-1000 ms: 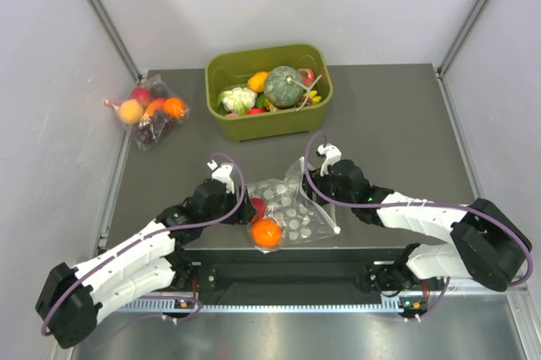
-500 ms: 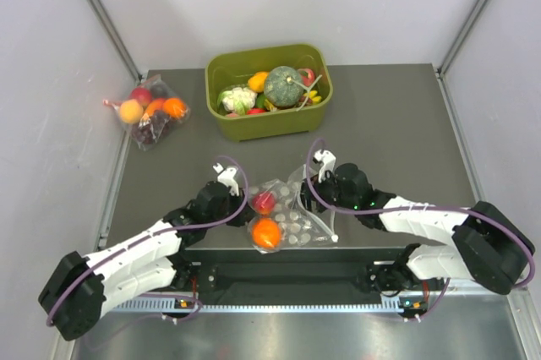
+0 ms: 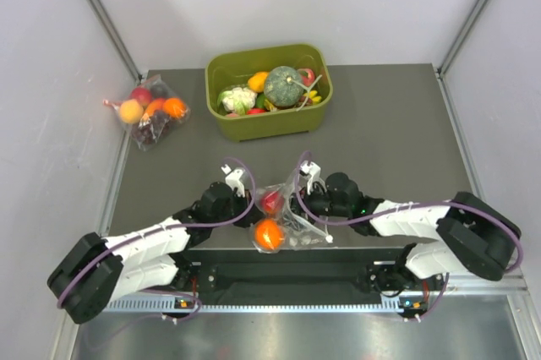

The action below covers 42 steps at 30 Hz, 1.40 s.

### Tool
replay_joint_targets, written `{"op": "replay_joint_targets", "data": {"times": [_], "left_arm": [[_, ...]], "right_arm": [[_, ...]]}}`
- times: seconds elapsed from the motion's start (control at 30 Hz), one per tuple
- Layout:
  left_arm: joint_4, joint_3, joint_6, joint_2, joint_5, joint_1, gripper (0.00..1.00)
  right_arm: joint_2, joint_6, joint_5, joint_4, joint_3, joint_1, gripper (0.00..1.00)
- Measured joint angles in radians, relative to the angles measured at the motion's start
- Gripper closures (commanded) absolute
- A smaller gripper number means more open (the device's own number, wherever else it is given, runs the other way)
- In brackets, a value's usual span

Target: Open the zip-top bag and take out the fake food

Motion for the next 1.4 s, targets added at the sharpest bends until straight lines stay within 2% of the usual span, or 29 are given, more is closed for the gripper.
{"op": "replay_joint_targets", "data": {"times": [0.2, 0.57, 0.97, 1.4], "left_arm": [[0.061, -0.006, -0.002, 0.008, 0.006, -0.001, 1.00], [0.085, -0.045, -0.010, -0.092, -0.085, -0.021, 1.00], [0.006, -0.043, 0.023, -0.158, -0.140, -0.021, 1.00], [-0.003, -0.032, 0.027, -0.153, -0.139, -0.021, 1.00]], "right_arm": [[0.099, 0.007, 0.008, 0.005, 0.035, 0.039, 0.20], [0.101, 0.005, 0.046, -0.031, 0.051, 0.104, 0.19], [-0.129, -0.015, 0.171, -0.143, -0.035, 0.116, 0.17], [0.011, -0.082, 0.264, -0.207, 0.025, 0.237, 0.18]]}}
